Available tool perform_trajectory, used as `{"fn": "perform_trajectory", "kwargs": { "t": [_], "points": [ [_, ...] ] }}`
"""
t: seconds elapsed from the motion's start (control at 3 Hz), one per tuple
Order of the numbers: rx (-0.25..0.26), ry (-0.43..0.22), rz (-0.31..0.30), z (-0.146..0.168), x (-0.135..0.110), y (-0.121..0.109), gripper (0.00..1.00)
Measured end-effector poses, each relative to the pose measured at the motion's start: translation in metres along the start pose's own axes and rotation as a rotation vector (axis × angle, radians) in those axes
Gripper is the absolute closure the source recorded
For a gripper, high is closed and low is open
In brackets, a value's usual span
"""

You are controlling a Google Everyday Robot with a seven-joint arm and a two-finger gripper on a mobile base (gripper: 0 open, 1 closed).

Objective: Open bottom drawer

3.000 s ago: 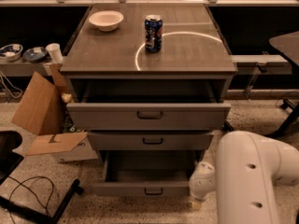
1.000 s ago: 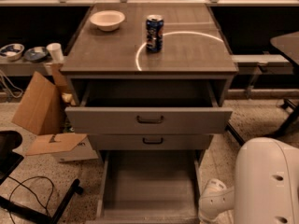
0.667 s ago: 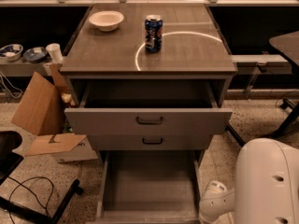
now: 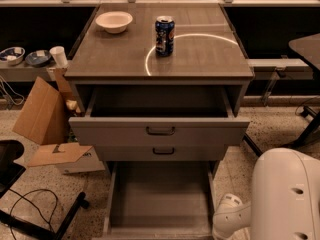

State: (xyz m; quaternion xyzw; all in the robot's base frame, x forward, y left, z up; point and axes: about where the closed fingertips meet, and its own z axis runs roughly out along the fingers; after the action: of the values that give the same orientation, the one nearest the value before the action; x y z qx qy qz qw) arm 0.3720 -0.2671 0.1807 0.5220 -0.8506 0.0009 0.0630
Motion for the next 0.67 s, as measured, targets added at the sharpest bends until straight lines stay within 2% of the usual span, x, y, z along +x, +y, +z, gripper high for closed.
{"fn": "perform_trajectory", "kwargs": {
  "t": [0.33,0.67],
  "points": [
    [0.0,0.0,0.0,0.0,0.0,0.0,0.58],
    [0.0,0.0,0.0,0.0,0.0,0.0001,0.28]
  ]
}}
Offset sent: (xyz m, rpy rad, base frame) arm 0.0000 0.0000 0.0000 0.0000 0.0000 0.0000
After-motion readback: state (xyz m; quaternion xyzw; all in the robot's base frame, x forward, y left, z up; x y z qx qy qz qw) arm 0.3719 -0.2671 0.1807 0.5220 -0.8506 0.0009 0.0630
